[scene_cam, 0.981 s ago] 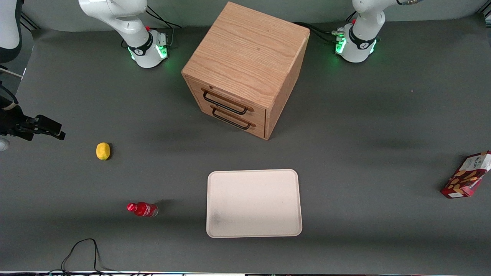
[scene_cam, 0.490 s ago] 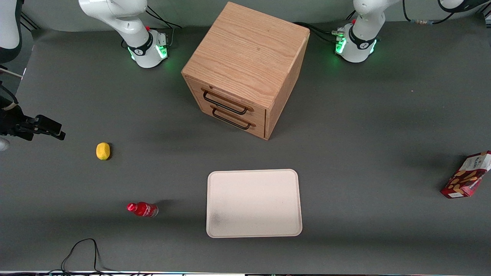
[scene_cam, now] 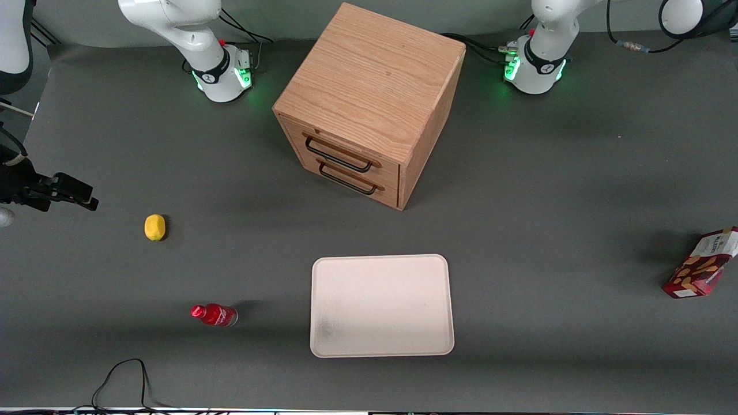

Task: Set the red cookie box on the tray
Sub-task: 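Lower the open left gripper around the red plaid cookie box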

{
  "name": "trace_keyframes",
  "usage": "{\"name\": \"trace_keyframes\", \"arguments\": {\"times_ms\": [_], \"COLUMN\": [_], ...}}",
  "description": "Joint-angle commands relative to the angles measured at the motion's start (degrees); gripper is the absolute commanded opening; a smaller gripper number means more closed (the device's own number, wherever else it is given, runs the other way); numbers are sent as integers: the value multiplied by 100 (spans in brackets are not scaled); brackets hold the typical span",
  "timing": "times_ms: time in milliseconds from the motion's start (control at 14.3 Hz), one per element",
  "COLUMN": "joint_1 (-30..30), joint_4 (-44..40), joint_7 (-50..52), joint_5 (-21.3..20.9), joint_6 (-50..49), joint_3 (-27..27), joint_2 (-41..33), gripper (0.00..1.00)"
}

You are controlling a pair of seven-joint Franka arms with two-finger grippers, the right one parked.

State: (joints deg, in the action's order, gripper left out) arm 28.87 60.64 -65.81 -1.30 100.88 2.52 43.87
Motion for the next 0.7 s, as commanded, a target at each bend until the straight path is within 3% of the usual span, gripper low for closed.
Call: {"name": "trace_keyframes", "arguments": {"times_ms": [0, 280, 631], "joint_1": [83, 145, 66], "joint_4": [-220, -193, 140], "joint_7": [-195, -292, -301], "joint_5": [86, 296, 253], "joint_6": [299, 520, 643], "joint_3": [20, 20, 12], "joint_2": [384, 815, 904], "gripper": [100, 100, 95]}}
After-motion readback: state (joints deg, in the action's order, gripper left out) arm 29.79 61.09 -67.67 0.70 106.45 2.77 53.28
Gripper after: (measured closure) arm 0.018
